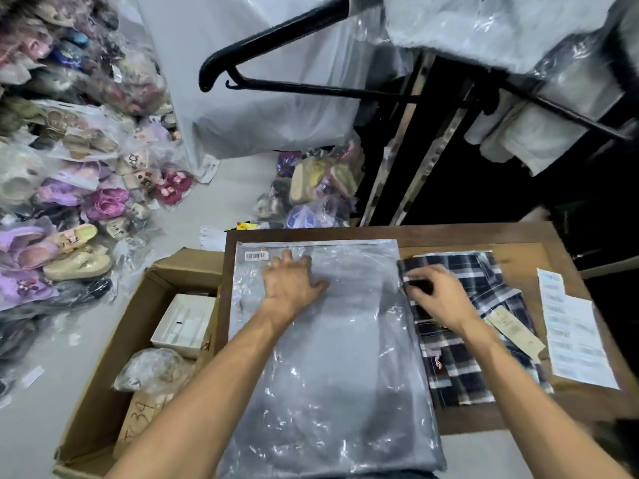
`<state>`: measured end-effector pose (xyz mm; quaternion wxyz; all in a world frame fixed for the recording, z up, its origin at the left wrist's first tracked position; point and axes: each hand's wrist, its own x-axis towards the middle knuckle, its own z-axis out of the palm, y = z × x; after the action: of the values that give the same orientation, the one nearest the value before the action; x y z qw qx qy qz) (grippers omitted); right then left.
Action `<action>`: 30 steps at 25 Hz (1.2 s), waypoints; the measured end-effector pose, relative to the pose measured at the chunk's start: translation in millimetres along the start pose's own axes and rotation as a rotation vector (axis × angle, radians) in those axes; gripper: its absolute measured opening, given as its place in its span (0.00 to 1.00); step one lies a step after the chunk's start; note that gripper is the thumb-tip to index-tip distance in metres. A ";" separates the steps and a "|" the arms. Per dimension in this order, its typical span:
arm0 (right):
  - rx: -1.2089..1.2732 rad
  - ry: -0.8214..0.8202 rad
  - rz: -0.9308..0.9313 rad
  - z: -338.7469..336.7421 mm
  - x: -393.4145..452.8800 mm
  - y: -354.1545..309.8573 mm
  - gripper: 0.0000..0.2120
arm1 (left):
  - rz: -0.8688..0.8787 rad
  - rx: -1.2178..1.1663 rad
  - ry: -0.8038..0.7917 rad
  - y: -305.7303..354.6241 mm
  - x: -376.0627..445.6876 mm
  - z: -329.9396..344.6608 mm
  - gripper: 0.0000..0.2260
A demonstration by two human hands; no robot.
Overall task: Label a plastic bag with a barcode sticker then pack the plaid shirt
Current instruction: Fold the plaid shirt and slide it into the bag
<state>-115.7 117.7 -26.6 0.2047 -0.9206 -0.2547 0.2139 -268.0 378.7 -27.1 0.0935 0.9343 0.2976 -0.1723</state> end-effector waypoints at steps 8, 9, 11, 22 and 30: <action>-0.306 -0.200 0.040 -31.2 -22.2 61.9 0.38 | -0.010 0.021 -0.051 116.5 -15.3 20.7 0.40; -0.294 -0.219 0.036 -29.5 -24.2 63.4 0.39 | -0.009 0.028 -0.052 121.9 -17.6 25.2 0.43; -0.291 -0.202 0.029 -26.3 -26.2 68.3 0.40 | -0.014 0.047 -0.055 129.5 -22.7 32.3 0.46; -0.287 -0.173 -0.011 -22.5 -28.9 74.6 0.40 | 0.176 0.023 -0.166 90.7 -35.7 28.5 0.47; -0.319 -0.152 -0.014 -21.0 -31.6 77.6 0.40 | 0.460 0.235 -0.245 55.9 -56.9 30.8 0.43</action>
<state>-100.3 33.5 -37.9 0.0377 -0.9207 -0.3066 0.2383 -286.7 295.4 -30.0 0.0563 0.9540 0.0422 -0.2914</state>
